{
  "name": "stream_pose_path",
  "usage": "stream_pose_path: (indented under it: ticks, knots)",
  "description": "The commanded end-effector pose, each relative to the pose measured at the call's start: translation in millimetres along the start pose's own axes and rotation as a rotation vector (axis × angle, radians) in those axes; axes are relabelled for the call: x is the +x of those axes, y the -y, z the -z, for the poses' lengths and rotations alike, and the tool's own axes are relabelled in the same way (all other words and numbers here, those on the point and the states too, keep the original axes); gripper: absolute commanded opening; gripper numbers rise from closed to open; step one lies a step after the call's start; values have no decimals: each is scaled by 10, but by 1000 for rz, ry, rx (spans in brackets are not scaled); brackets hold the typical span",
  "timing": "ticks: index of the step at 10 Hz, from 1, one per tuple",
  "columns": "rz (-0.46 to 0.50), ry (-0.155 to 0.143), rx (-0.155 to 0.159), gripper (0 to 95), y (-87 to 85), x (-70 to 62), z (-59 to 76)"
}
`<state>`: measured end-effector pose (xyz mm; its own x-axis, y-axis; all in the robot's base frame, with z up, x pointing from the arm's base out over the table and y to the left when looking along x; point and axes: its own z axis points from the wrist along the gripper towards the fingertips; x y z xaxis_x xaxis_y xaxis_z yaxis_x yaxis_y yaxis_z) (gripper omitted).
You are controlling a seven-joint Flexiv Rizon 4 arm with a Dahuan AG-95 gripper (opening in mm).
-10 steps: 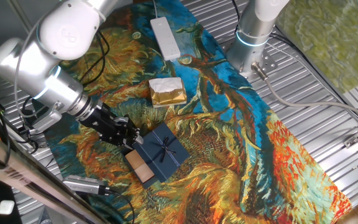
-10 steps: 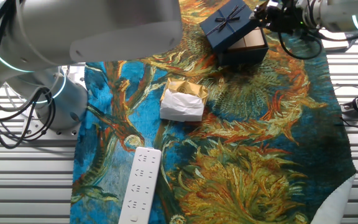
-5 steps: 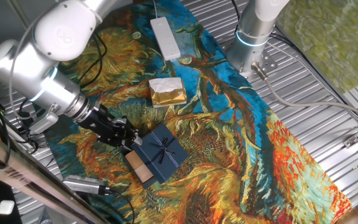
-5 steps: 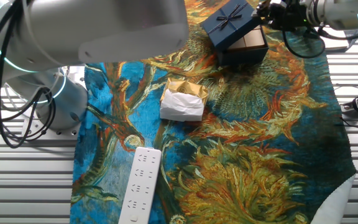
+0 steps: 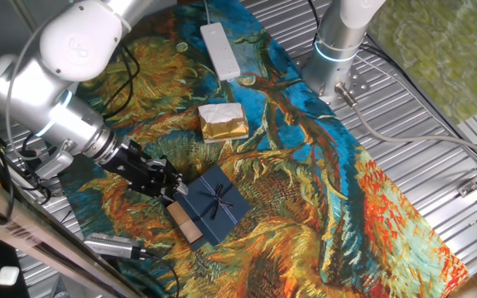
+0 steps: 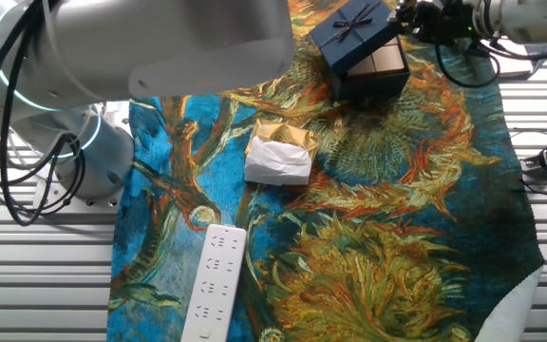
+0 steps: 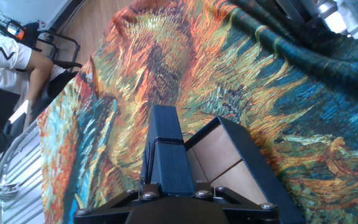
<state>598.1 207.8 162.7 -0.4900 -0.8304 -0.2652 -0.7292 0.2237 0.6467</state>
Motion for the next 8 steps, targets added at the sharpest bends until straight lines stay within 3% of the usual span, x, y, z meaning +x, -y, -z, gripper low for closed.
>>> stream_pose_path:
  ticks: [1, 8]
  knots:
    - [-8, 0, -11, 0, 0, -9, 10]
    - [-33, 17, -35, 0, -45, -17, 60]
